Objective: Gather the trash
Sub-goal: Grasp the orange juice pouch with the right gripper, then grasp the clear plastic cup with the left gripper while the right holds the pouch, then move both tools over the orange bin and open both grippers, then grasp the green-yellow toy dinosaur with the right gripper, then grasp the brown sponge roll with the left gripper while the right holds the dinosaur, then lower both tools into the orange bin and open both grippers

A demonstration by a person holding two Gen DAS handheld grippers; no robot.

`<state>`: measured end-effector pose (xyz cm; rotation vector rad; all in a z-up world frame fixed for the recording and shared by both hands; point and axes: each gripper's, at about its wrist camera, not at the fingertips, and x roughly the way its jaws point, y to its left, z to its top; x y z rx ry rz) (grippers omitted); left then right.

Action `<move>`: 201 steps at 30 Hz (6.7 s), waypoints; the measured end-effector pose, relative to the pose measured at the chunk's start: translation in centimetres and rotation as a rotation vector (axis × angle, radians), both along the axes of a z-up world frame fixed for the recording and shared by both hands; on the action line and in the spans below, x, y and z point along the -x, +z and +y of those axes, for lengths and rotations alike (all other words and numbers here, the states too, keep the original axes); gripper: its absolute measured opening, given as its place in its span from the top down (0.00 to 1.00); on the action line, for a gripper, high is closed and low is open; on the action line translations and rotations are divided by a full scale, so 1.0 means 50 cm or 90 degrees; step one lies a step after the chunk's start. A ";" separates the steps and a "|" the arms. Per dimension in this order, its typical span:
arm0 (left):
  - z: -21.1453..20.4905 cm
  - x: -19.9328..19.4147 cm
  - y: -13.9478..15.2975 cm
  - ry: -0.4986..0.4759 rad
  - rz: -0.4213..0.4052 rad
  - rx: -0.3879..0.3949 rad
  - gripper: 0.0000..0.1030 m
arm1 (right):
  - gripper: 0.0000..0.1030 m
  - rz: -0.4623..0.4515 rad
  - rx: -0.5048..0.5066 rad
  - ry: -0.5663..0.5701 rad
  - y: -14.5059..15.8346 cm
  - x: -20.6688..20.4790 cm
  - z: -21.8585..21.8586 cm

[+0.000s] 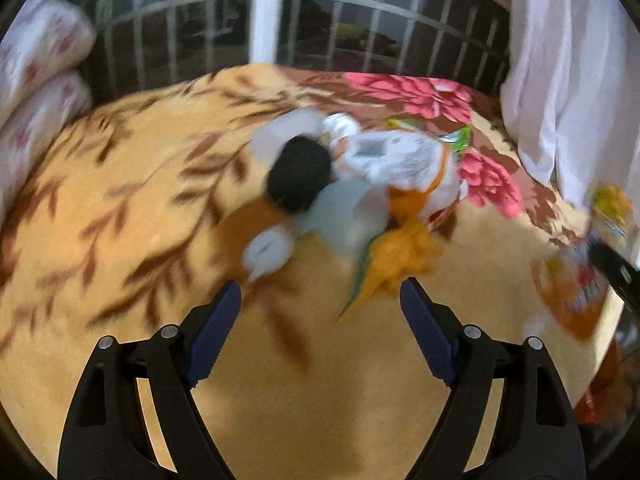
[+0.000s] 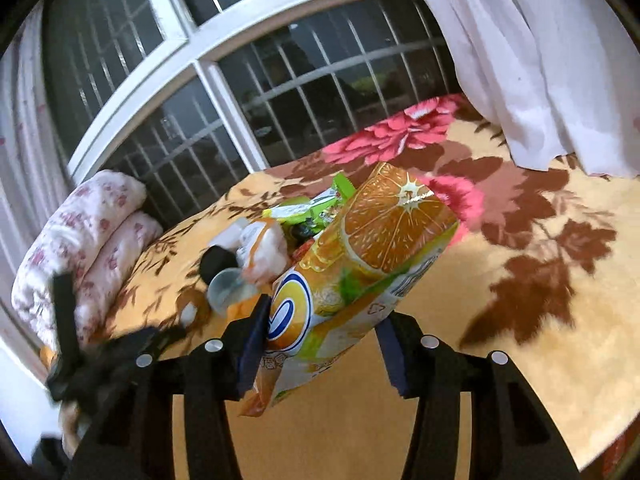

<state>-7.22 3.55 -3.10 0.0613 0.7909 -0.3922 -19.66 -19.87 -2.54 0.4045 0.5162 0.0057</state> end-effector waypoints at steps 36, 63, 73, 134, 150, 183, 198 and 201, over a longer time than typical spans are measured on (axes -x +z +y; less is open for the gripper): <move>0.093 0.125 0.161 -0.015 -0.113 0.086 0.96 | 0.51 -0.064 0.057 0.080 0.032 0.080 0.088; 0.153 0.473 -0.190 -0.164 0.054 -0.070 0.96 | 0.51 0.217 0.212 0.282 -0.193 0.329 0.304; 0.143 0.411 -0.324 -0.148 0.176 -0.121 0.96 | 0.49 0.392 0.219 0.366 -0.369 0.245 0.357; 0.175 0.152 -0.025 0.004 -0.047 0.048 0.26 | 0.44 0.051 0.066 0.065 -0.020 -0.059 0.172; 0.002 -0.086 -0.030 0.060 -0.016 -0.112 0.26 | 0.44 0.023 0.000 0.029 -0.021 -0.018 0.055; 0.055 0.146 0.026 0.056 -0.068 -0.044 0.67 | 0.44 0.025 0.034 0.078 -0.005 0.029 0.118; 0.103 0.410 -0.045 -0.049 -0.055 -0.068 0.67 | 0.44 0.044 0.122 0.198 -0.063 0.265 0.232; 0.119 0.432 -0.072 -0.060 -0.036 -0.071 0.67 | 0.44 0.059 0.153 0.215 -0.079 0.298 0.254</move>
